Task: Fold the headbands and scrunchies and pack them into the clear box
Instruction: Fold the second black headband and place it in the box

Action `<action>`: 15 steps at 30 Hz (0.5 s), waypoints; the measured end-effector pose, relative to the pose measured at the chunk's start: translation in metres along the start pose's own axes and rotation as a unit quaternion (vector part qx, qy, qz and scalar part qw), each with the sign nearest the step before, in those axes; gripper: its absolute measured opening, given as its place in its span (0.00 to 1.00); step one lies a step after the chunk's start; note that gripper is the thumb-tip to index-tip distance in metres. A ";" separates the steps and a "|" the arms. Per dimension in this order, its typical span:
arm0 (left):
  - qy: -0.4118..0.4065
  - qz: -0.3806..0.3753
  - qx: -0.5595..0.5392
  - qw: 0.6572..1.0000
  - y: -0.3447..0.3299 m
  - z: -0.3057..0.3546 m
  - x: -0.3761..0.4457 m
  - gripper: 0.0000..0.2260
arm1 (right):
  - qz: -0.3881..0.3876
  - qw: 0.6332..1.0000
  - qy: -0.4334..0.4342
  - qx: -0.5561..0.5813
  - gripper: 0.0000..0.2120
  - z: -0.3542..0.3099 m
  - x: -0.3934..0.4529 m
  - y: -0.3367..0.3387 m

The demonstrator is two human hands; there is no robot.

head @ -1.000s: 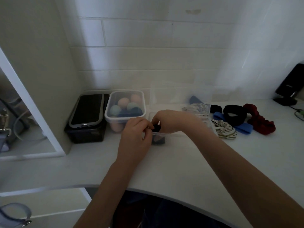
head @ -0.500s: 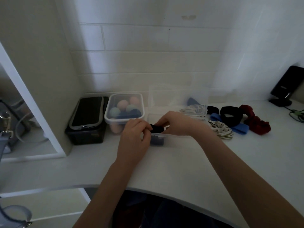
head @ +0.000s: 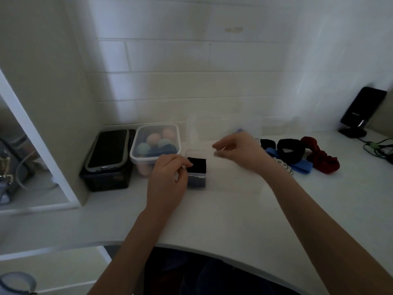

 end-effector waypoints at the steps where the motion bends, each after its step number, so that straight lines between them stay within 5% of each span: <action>1: -0.006 0.000 0.000 1.000 0.000 0.001 0.000 0.09 | 0.050 0.999 0.000 0.022 0.10 0.006 -0.005 0.017; 6: -0.037 -0.007 0.015 0.999 -0.003 0.014 0.004 0.10 | 0.329 0.941 -0.056 0.045 0.08 0.062 -0.052 0.105; 8: -0.041 -0.012 0.017 0.999 -0.006 0.018 0.007 0.10 | 0.375 0.921 -0.107 -0.015 0.10 0.092 -0.067 0.122; 12: -0.044 -0.045 0.017 0.998 -0.021 0.026 0.015 0.11 | 0.233 0.943 -0.222 -0.078 0.16 0.152 -0.059 0.099; 15: -0.046 -0.079 0.009 0.996 -0.036 0.026 0.016 0.11 | 0.177 0.949 -0.230 -0.125 0.16 0.163 -0.055 0.081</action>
Point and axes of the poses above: each hand's wrist, its own x-axis towards the middle knuckle, its own y-axis out of the back of the hand, z = x × y, the point moved 9 cm from there along x, towards the middle knuckle, and after that the axes turned 7 degrees about -z, right-handed, at the moved point
